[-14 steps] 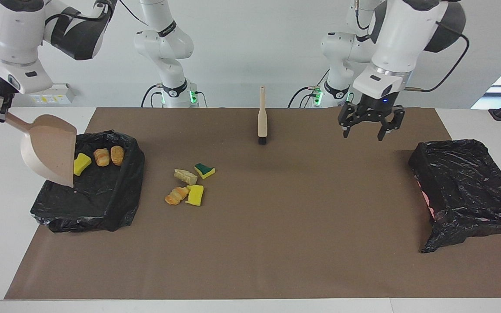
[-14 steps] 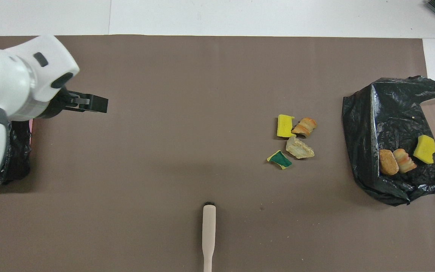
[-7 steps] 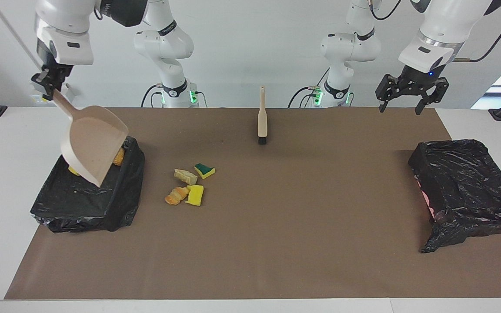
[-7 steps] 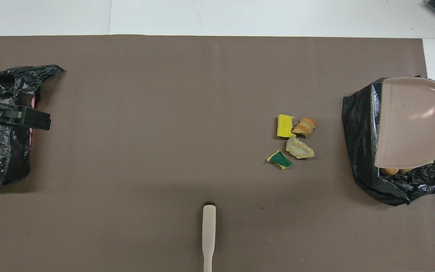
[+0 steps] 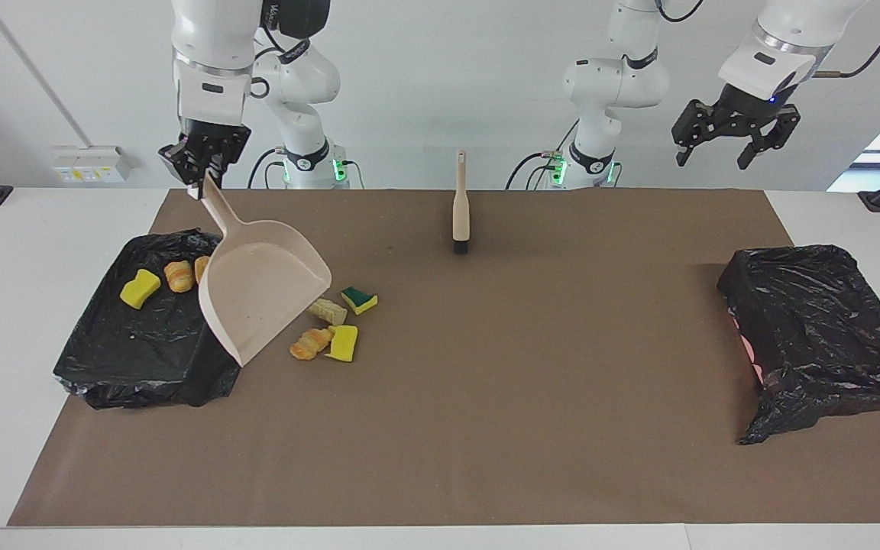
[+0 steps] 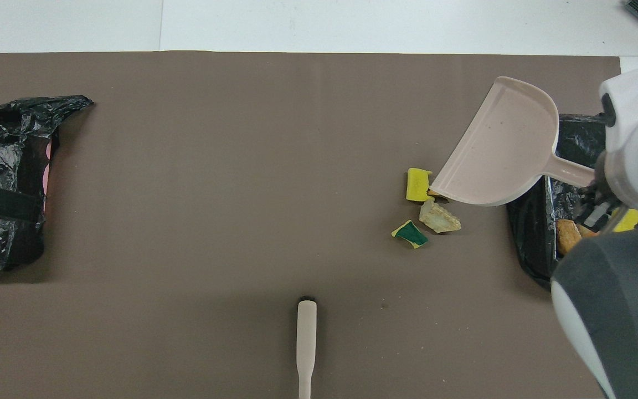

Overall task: Sweep and dump trash in bin
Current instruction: 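Return the dustpan to the table center with the right gripper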

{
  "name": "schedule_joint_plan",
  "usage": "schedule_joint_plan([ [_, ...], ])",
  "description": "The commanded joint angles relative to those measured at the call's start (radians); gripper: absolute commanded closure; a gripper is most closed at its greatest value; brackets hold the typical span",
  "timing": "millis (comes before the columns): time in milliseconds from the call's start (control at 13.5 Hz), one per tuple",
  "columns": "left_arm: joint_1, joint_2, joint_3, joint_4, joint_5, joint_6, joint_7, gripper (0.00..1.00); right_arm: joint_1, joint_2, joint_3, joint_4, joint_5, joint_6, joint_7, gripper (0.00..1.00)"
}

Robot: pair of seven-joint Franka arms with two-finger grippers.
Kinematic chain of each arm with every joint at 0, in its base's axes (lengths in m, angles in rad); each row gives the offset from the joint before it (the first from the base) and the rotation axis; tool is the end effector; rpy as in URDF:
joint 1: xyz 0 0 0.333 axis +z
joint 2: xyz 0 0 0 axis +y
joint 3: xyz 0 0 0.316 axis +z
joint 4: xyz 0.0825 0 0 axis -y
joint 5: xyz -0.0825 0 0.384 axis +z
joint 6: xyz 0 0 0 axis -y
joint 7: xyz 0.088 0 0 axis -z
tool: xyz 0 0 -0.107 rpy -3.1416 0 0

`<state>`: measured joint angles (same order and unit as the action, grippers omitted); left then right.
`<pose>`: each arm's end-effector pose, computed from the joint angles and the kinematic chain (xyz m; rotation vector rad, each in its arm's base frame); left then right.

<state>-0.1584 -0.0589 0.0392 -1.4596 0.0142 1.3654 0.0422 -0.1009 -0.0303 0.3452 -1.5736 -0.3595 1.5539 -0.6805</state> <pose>0.5091 -0.0584 0.6896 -3.1183 0.2482 0.0546 0.5363 0.0976 0.6447 2.4903 1.2291 -0.1004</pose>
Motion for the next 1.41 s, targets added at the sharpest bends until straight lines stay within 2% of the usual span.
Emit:
schedule_joint_plan([
  [0, 0.057, -0.016, 0.004, -0.015, -0.016, -0.002, 0.092, 0.00, 0.058, 0.044, 0.017, 0.012, 0.034, 0.018, 0.233, 1.00],
  [148, 0.085, -0.013, 0.004, -0.013, -0.019, -0.002, 0.123, 0.00, 0.116, 0.093, 0.020, 0.027, 0.095, 0.025, 0.429, 1.00],
  [370, 0.102, -0.001, 0.005, 0.002, -0.040, -0.003, 0.125, 0.00, 0.225, 0.208, 0.020, 0.096, 0.146, 0.064, 0.761, 1.00],
  [444, 0.099, 0.002, 0.004, 0.002, -0.048, -0.002, 0.125, 0.00, 0.254, 0.257, 0.020, 0.124, 0.196, 0.102, 0.897, 1.00],
  [592, 0.088, -0.004, -0.010, 0.001, -0.051, 0.000, 0.125, 0.00, 0.318, 0.332, 0.018, 0.144, 0.209, 0.207, 1.088, 1.00],
  [814, 0.089, -0.012, -0.012, -0.004, -0.051, -0.002, 0.152, 0.00, 0.325, 0.394, 0.017, 0.147, 0.263, 0.331, 1.191, 1.00],
  [1035, 0.089, -0.012, -0.009, -0.002, -0.048, 0.001, 0.154, 0.00, 0.385, 0.467, 0.012, 0.144, 0.246, 0.414, 1.309, 1.00],
  [1331, 0.102, -0.012, -0.005, -0.001, -0.040, 0.004, 0.133, 0.00, 0.414, 0.513, 0.012, 0.135, 0.200, 0.469, 1.351, 1.00],
])
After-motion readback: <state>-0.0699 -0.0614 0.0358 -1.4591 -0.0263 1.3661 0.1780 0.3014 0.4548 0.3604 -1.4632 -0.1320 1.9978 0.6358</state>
